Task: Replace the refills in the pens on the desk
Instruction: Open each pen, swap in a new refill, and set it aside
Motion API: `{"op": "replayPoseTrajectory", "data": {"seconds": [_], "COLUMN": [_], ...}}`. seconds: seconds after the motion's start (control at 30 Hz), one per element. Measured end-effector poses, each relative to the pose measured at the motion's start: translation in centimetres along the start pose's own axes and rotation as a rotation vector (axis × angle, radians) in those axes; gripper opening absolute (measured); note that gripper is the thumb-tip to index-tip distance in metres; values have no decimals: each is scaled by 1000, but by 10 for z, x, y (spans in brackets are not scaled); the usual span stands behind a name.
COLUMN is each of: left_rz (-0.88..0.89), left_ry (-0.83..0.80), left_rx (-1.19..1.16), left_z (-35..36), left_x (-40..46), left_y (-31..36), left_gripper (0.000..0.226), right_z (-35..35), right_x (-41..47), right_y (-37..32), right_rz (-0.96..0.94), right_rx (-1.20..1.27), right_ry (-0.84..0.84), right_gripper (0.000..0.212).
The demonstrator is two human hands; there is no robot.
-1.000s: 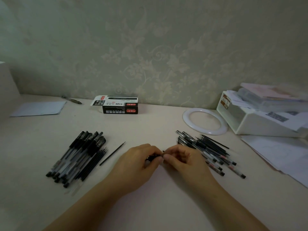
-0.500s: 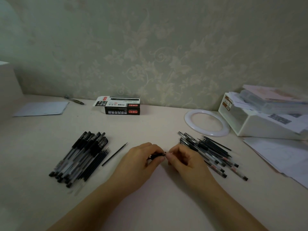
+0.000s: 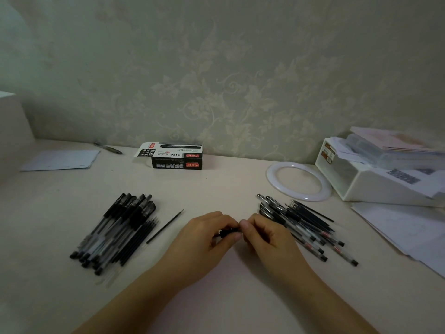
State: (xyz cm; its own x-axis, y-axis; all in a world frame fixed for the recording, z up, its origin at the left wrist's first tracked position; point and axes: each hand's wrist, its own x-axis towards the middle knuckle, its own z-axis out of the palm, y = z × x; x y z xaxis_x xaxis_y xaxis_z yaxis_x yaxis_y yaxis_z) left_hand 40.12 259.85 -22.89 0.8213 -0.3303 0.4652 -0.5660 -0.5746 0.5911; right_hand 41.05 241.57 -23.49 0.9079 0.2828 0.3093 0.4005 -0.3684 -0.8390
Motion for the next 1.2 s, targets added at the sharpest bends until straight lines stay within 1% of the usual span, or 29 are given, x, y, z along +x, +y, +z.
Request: {"op": "replayPoseTrajectory", "data": {"seconds": [0.07,0.2,0.27,0.33,0.37,0.47,0.6,0.67,0.77,0.9,1.03,1.13,1.2], "left_rz": [3,8,5,-4,-5,1,28,32,16,25,33,19,-17], "left_ry": [1,-2,14,40,50,51,48,57,68,64,65,76,91], "left_rx": [15,42,66,72,67,45,28,30,23,25,36,38,53], "left_z": [-1,-2,-3,-5,-6,-7,-8,-8,-7,-7,-9,-7,-6], "left_x": [0,1,1,2,2,2,2,2,3,3,3,3,2], "left_y": [1,3,4,5,5,6,6,6,6,6,6,6,4], "left_gripper": [18,15,14,11,9,7,4,6,8,5,6,7,5], "right_z": [0,1,1,0,0,-2,-2,0,1,-1,-2,-1,-1], "right_x": [0,0,-1,-1,-2,-2,-2,-1,-2,-3,-3,-4,-5], "right_y": [0,-2,-2,-3,-3,-3,-1,-1,-4,-7,-9,-11,-13], "right_rz": [4,10,13,7,-4,-11,45,41,2,-32,-15,-9,-27], "right_rx": [3,9,5,3,-9,-14,30,10,-20,-27,5,-11,-38], "right_ry": [12,35,45,23,13,-2,-22,-10,-4,-20,-35,9,89], "right_gripper": [38,39,31,18,16,20,33,31,19,23,25,23,18]}}
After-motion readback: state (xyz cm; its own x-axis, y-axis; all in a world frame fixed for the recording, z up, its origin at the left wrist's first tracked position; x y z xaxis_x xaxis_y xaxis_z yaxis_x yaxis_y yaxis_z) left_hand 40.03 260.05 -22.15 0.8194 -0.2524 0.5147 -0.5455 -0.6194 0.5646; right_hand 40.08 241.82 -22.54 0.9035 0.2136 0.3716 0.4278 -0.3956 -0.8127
